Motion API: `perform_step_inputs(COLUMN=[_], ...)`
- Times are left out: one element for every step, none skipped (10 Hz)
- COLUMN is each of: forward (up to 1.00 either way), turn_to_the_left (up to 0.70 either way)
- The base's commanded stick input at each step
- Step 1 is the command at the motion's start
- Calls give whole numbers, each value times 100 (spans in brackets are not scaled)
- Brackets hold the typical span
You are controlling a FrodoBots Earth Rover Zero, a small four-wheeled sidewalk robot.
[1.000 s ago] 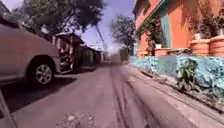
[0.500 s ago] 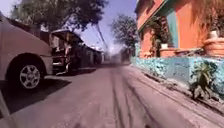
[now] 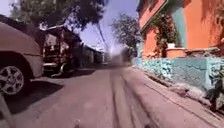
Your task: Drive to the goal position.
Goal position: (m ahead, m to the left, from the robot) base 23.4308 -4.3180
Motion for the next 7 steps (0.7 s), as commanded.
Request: perform_step_inputs(forward=[100, 100, 100, 100, 100, 100, 100], turn_to_the_left=[0, 0, 0, 0, 0, 0, 0])
